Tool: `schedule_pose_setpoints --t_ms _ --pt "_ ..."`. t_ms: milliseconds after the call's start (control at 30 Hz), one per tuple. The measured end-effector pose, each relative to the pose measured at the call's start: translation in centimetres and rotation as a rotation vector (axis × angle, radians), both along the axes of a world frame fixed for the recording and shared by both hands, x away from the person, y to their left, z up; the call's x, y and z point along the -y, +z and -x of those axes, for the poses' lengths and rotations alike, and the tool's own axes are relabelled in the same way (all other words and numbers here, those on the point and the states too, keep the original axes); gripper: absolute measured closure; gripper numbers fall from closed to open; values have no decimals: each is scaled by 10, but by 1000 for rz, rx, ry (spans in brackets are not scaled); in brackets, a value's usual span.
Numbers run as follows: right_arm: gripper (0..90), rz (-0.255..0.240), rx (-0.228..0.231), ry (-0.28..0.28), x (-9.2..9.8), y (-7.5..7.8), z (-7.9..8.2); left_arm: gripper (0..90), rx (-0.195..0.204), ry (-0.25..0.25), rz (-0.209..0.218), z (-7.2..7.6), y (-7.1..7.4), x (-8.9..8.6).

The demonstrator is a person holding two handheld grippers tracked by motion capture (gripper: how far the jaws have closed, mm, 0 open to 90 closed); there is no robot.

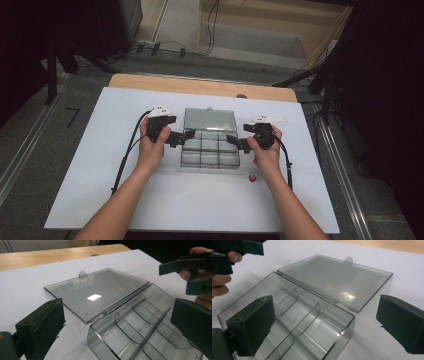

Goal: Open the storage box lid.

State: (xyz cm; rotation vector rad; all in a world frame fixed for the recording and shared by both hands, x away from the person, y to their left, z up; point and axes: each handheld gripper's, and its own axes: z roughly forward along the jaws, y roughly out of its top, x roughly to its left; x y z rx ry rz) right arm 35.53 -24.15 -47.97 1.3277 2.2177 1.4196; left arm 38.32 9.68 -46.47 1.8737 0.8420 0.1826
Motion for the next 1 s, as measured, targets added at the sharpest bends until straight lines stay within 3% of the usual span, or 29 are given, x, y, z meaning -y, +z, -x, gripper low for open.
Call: schedule_pose_setpoints --t_ms 100,567,1000 --pt "0 -21 10 8 4 2 8 0 9 -13 12 8 2 -3" --pt "0 -3 63 28 19 3 47 0 77 -51 41 48 11 -18" --pt "0 4 57 36 30 -2 69 0 105 -40 68 76 4 -45"
